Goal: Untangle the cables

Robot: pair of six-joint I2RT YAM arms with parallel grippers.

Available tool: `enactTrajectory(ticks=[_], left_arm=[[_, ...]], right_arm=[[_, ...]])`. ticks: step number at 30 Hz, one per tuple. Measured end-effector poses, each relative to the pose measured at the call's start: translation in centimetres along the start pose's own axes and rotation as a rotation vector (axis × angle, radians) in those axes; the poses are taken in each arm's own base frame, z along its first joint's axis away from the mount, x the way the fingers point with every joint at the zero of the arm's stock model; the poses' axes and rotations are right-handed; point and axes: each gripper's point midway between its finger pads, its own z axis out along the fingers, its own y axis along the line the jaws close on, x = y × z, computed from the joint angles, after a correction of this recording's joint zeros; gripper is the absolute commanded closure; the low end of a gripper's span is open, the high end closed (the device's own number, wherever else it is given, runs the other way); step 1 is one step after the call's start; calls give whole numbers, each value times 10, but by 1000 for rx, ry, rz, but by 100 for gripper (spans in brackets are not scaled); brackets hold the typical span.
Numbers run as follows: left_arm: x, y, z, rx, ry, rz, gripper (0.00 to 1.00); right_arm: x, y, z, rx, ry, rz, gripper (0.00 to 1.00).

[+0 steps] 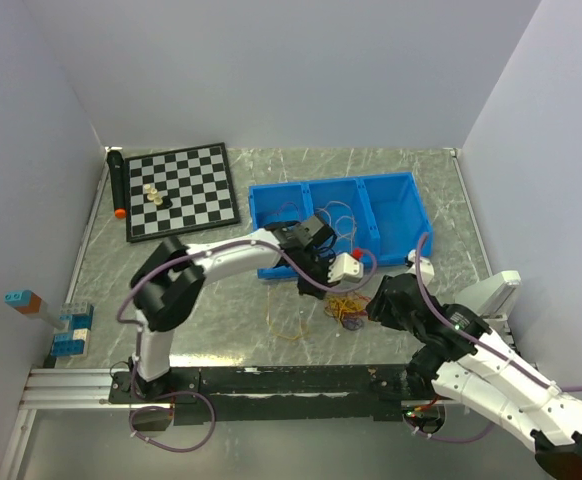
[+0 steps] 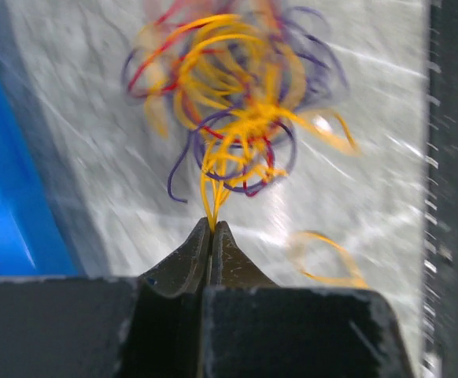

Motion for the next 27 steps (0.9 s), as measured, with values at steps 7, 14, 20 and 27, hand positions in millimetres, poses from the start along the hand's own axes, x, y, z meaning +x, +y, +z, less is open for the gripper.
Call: enactTrajectory(ticks=[7, 14, 20, 27], left_arm=[[3, -40, -63, -51, -34, -2, 99], [22, -63, -93, -96, -31, -37, 93], [60, -71, -81, -92, 53, -106, 83], [80, -64, -83, -115, 75, -186, 74]], right_arm=[[13, 1, 14, 8, 50, -23, 41], [14, 27, 23, -68, 75, -52, 36], [30, 53, 37, -122, 140, -109, 36], [46, 73, 45, -171, 191, -155, 36]])
